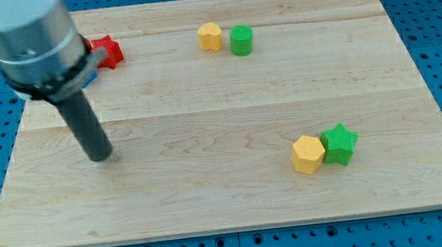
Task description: Place the red circle at the top left of the yellow hexagon
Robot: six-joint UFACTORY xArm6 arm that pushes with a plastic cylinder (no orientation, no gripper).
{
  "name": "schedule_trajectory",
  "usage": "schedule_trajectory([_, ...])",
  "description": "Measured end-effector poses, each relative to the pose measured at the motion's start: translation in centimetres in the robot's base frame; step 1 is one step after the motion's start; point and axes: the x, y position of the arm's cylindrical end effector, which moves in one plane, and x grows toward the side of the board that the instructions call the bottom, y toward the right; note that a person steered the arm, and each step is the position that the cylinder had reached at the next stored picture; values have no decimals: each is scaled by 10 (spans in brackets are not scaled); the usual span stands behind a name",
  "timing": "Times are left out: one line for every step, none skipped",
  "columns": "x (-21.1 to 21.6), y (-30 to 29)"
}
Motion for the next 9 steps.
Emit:
schedule_trajectory([-35,-81])
schedule_trajectory([-77,-119])
schedule_trajectory([-83,-120])
schedule_trajectory([-104,-120])
schedule_trajectory([-168,-114])
schedule_trajectory([-189,-80])
schedule_trajectory([-229,-73])
schedule_trajectory([-222,-51])
schedule_trajectory([-194,-31])
